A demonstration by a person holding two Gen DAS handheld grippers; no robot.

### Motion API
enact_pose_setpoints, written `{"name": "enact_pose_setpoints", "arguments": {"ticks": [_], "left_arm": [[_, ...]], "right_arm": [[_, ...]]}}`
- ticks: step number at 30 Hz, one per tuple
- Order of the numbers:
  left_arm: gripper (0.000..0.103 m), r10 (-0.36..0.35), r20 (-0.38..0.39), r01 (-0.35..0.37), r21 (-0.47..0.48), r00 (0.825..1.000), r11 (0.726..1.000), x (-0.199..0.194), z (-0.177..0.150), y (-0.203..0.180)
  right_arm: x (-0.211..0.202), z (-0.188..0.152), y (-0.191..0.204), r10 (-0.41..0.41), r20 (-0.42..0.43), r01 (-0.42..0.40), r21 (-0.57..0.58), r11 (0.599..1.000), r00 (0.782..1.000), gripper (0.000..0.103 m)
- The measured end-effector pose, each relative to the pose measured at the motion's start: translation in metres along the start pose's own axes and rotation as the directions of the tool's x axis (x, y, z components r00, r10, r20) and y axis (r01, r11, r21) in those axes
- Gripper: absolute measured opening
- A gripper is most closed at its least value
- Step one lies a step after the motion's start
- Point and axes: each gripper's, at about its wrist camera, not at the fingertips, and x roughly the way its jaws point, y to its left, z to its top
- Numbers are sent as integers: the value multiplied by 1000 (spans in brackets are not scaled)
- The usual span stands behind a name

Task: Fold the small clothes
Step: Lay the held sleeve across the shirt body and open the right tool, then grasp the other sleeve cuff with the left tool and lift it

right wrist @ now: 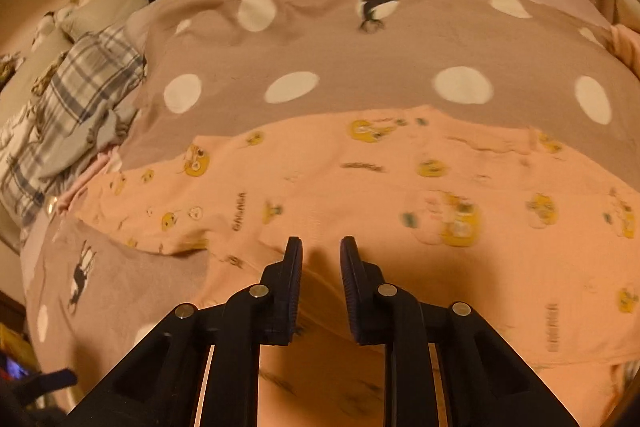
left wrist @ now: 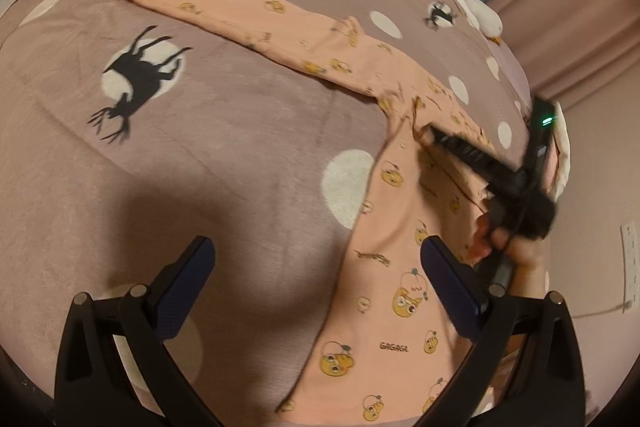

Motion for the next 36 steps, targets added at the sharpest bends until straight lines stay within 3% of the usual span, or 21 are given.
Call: {"name": "enact_pose_setpoints", "arguments": {"ticks": [3,4,6,11,13,15,18,21,23,26,30,33,36], "left_arm": [[103,-2,6,2,-25,1000,1000,-3,4,10],[103,-3,7,3,-33,1000,999,-3,6,12],[103,-19,2,19,-52,1000,998,-3,9,17],[103,-139,3,139,-134,990,981,0,28,30],[103,-181,42,186,-191,983,964,-2,43,41],[103,-202,81,216,-242,976,946,-2,59,54],[103,-260,139,293,-343,955,892,1,82,82],[102,-279,193,336,-406,941,850,2,102,107],[102,-272,221,343,-419,937,841,1,113,119],[102,-259,248,347,-444,934,826,6,130,138],[102,-292,315,420,-503,903,755,16,146,165],[102,-292,355,444,-494,888,747,16,161,171],[95,-259,364,426,-517,894,742,19,171,176]], "right_arm": [[4,-12,17,-97,10,97,-149,984,995,23],[2,-13,21,-95,4,94,-171,981,995,23],[-11,-11,19,-21,-16,19,-154,988,1000,23],[-53,-24,4,131,1,-130,-55,990,991,23],[-69,-40,-2,184,-7,-184,-18,983,983,24],[-81,-60,-6,214,-5,-214,3,977,977,33],[-98,-78,-9,244,6,-244,26,969,970,37],[-113,-91,-14,273,40,-275,44,961,961,43],[-123,-97,-18,286,76,-291,66,954,955,52],[-130,-102,-23,295,107,-305,98,947,949,53],[-139,-107,-34,278,143,-298,148,943,950,53],[-143,-109,-42,255,156,-281,176,944,954,53],[-146,-112,-49,226,157,-255,195,947,961,53]]}}
